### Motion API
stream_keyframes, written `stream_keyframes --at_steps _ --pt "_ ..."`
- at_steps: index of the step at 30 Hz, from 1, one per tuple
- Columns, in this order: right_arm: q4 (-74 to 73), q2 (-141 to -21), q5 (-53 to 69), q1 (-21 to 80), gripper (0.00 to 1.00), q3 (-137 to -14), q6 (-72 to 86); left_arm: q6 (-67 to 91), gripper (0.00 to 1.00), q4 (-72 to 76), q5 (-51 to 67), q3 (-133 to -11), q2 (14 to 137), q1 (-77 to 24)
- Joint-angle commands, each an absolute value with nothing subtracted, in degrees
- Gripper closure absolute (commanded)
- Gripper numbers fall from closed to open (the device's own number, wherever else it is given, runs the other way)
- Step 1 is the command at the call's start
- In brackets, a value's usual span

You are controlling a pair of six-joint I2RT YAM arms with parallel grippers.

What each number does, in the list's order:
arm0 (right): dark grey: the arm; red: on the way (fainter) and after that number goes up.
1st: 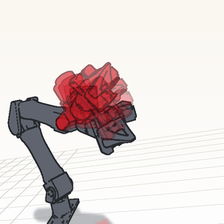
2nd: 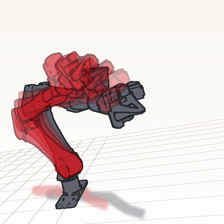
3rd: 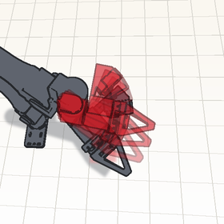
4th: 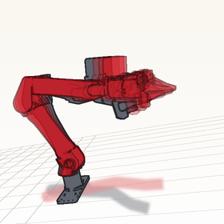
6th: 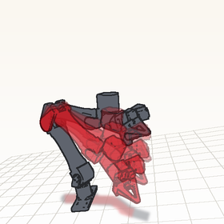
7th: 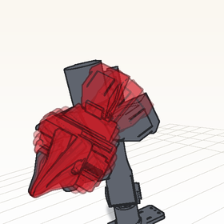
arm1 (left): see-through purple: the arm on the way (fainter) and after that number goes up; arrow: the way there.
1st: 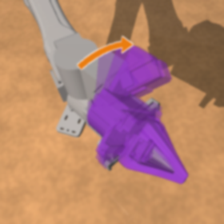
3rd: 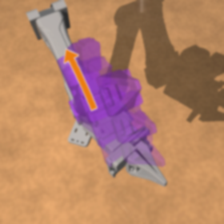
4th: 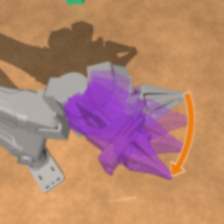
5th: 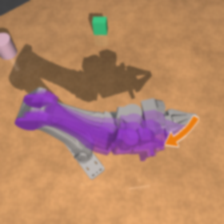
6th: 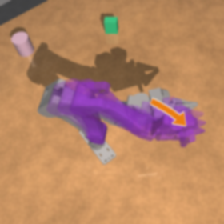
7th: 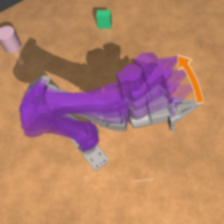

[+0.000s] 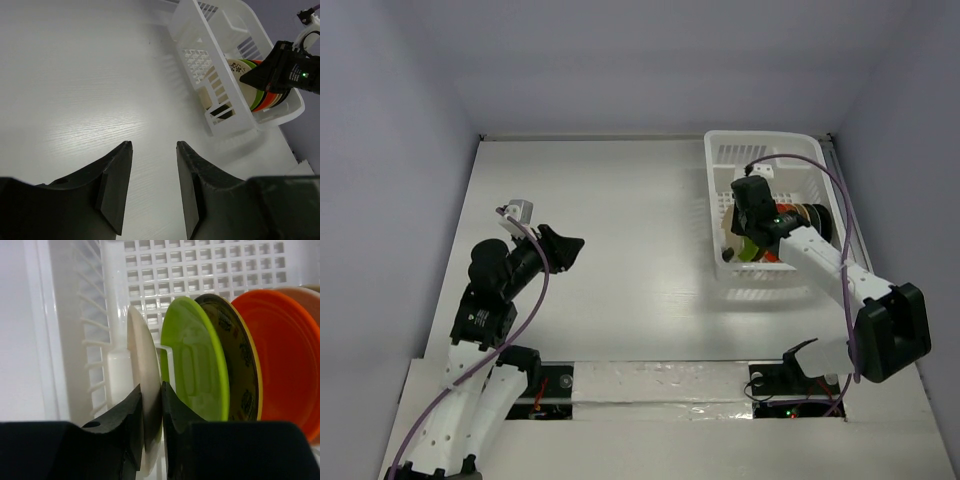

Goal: Unload the plates from the dish rack

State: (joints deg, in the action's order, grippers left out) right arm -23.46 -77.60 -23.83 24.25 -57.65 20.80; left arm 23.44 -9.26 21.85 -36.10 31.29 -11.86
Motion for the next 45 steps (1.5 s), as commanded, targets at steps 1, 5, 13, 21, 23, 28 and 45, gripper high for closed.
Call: stream_keyframes --at_steps 1,5,13,21,23,28,45 --pt "-24.8 -76.8 -31.9 28.0 0.91 -64.6 20.9 23.6 0.62 -6.8 21.9 -35.9 30.7 -11.5" --pt "-29.2 -77.0 -40.9 31.7 1.0 -69.7 19.3 23.6 0.62 -6.8 21.9 -35.9 30.3 -11.5" --pt "-37.1 -71.4 -48.8 35.7 1.0 -76.9 17.9 23.9 0.61 -6.8 22.1 -35.8 30.2 -11.5" --pt "-22.3 -66.5 -24.8 38.3 1.0 -73.8 19.9 24.2 0.61 -7.1 20.9 -35.9 29.8 -11.5" --pt "-16.2 -69.8 -18.6 40.9 1.0 -73.1 21.8 24.3 0.61 -7.3 20.6 -35.9 29.7 -11.5" --pt "-12.4 -89.5 -17.8 48.3 1.0 -81.8 23.4 24.5 0.61 -7.8 18.5 -35.9 28.5 -11.0" --pt "-5.1 -112.0 -19.2 51.0 0.68 -79.5 31.1 24.8 0.54 -8.3 17.0 -36.1 27.2 -11.0"
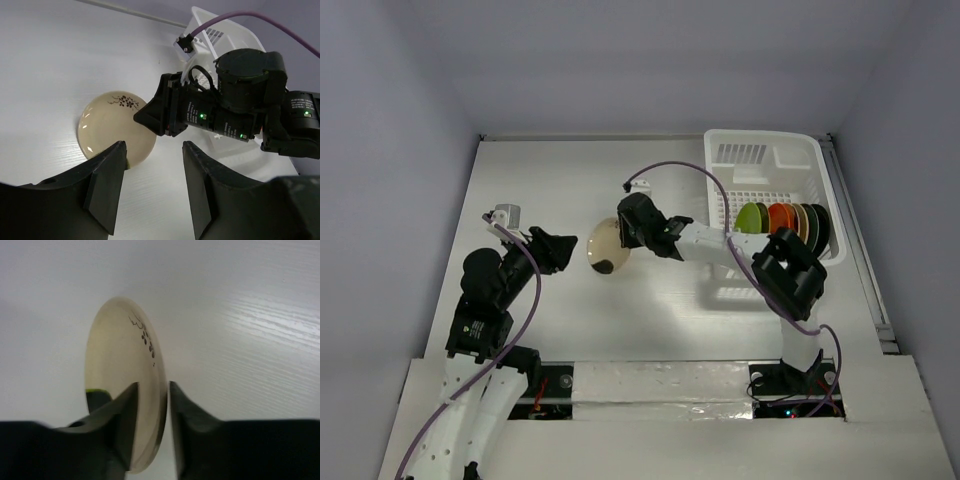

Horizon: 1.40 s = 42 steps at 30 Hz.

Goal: Unload the plates from the dish rack

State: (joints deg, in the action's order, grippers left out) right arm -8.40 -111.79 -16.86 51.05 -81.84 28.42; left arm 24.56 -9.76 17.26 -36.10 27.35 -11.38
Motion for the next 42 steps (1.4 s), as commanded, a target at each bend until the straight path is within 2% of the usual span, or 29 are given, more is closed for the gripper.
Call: stream_keyframes --at_steps 1,3,10,13,15,16,17,20,21,22,23,26,28,31,33,37,42 --pt "-5.5 -112.1 -20.2 51.0 0.58 -78.3 31.6 24.9 0.54 -8.2 16.9 -36.1 27.2 -11.0" --pt "-5.5 -112.1 -20.4 51.0 0.52 -77.5 31.5 24.8 0.53 -8.2 17.0 -36.0 27.2 -11.0" --pt "-7.7 -108.6 -23.1 51.0 0.51 -75.4 30.8 25.0 0.52 -8.2 16.9 -36.1 27.0 -11.0" --pt "-9.5 -102.8 -25.3 51.0 0.45 -74.0 29.5 24.8 0.52 -8.2 16.9 -36.1 27.1 -11.0" --pt "-10.3 -95.8 -28.6 51.0 0.44 -72.6 28.6 24.8 0.52 -8.3 17.0 -36.1 27.2 -11.0" --pt "-11.1 -93.1 -30.1 50.5 0.47 -70.6 27.6 24.8 0.52 -8.2 17.0 -36.1 27.2 -11.0" --pt "-11.9 -87.5 -32.8 49.8 0.62 -69.6 27.4 24.8 0.52 -8.2 17.0 -36.2 27.2 -11.0" --pt "-14.8 -78.4 -35.4 43.6 0.96 -64.0 27.2 24.8 0.53 -8.0 17.3 -36.0 27.1 -11.0" --pt "-15.9 -72.4 -37.0 41.3 1.0 -62.5 27.5 24.8 0.55 -8.0 17.5 -35.9 27.0 -11.0" --pt "-17.7 -69.5 -37.0 38.8 1.0 -60.9 27.5 24.6 0.61 -7.9 17.6 -36.0 27.0 -11.0" --pt "-18.2 -66.9 -36.6 34.2 1.0 -58.1 27.2 24.6 0.76 -7.7 17.8 -35.9 27.0 -11.0" --pt "-20.7 -60.7 -36.6 29.4 1.0 -55.2 26.2 24.4 1.0 -7.7 18.3 -35.9 27.3 -11.0" --pt "-22.3 -59.8 -36.0 27.1 1.0 -54.8 25.8 24.3 1.0 -8.0 17.7 -36.0 27.4 -11.0" --pt "-23.0 -61.3 -34.8 25.0 0.84 -54.6 25.0 24.3 0.99 -7.9 17.6 -36.0 27.2 -11.0" --pt "-23.6 -62.8 -33.5 24.4 0.75 -55.3 24.7 24.4 0.93 -8.2 17.5 -36.1 27.0 -11.0" --pt "-22.9 -66.6 -29.6 23.0 0.68 -56.6 23.6 24.3 0.82 -8.1 17.7 -36.1 26.9 -11.0" --pt "-22.9 -71.1 -29.9 21.2 0.67 -57.3 23.7 24.3 0.74 -8.1 17.8 -36.1 27.1 -11.0"
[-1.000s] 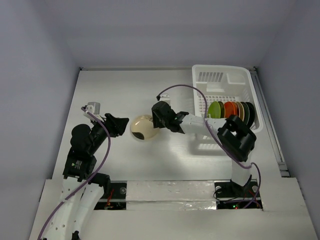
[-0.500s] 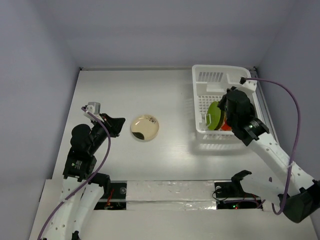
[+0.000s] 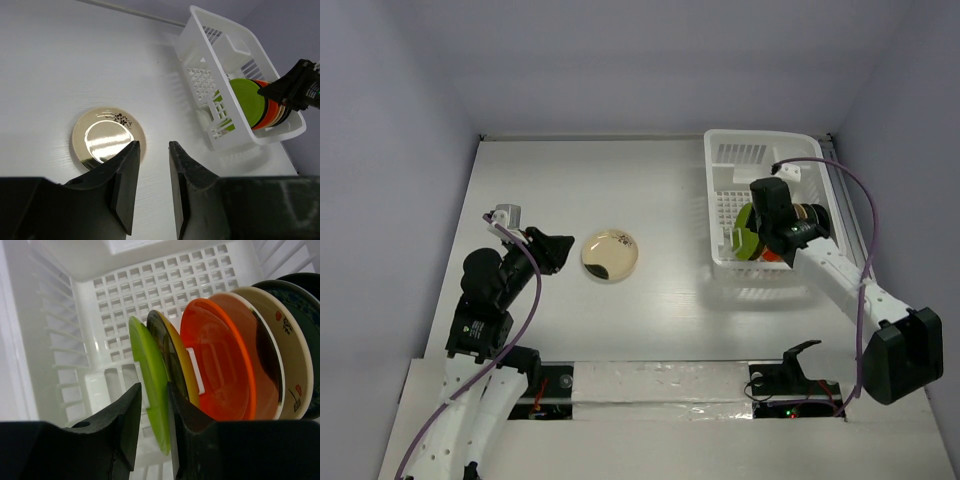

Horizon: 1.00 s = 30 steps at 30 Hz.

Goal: Unload the plates from the dish rack

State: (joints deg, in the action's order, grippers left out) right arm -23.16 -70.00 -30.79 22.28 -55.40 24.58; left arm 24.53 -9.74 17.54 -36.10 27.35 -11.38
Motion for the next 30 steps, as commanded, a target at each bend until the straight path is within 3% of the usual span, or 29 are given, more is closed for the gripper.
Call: stream_keyframes --at_steps 1,5,8,12,22,30 --pt "-22.5 -71.6 -29.8 20.6 0.67 -57.1 23.6 24.3 0.73 -8.1 17.9 -36.0 27.0 -11.0" --pt "-23.8 -75.8 -31.5 20.0 0.69 -57.8 23.7 24.4 0.71 -8.0 17.8 -36.0 27.1 -11.0" --pt "-24.4 -77.3 -33.3 20.0 0.86 -58.4 24.0 24.4 0.71 -8.0 17.9 -36.0 27.1 -11.0" --pt "-25.7 -73.8 -35.5 20.0 1.0 -60.0 22.2 24.3 0.71 -7.9 18.2 -36.0 27.2 -11.0" --pt "-37.5 -65.3 -39.4 24.2 1.0 -68.4 17.5 24.6 0.71 -7.7 18.1 -35.9 27.2 -11.0" --pt "-36.1 -59.7 -35.8 25.2 1.0 -68.4 18.5 24.6 0.71 -7.6 18.3 -35.9 27.3 -11.0"
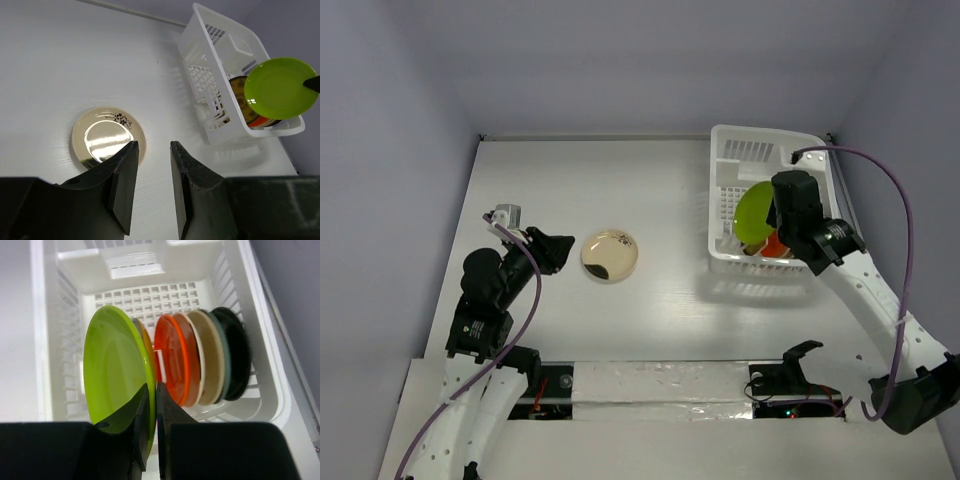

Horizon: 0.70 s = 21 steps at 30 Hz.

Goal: Unload the plates from the dish rack

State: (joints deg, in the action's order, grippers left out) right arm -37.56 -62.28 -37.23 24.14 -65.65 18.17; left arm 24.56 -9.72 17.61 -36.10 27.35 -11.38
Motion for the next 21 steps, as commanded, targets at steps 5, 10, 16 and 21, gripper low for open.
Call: stream_keyframes --at_steps 5,10,16,21 --pt "-21.6 -55.2 -15.6 29.0 1.0 -68.0 19.9 24.5 0.71 -7.6 18.3 -35.9 27.6 -11.0" --pt "-15.0 -71.6 -16.0 42.2 1.0 -71.9 22.4 24.6 0.71 -7.8 17.8 -36.0 27.9 -11.0" --pt "-4.5 -89.6 -9.9 47.7 1.0 -77.3 25.9 24.6 0.71 -8.0 17.7 -36.0 27.9 -11.0" --pt "-0.3 -96.6 -8.5 47.7 1.0 -78.1 30.0 24.6 0.72 -7.7 18.2 -35.9 27.8 -11.0"
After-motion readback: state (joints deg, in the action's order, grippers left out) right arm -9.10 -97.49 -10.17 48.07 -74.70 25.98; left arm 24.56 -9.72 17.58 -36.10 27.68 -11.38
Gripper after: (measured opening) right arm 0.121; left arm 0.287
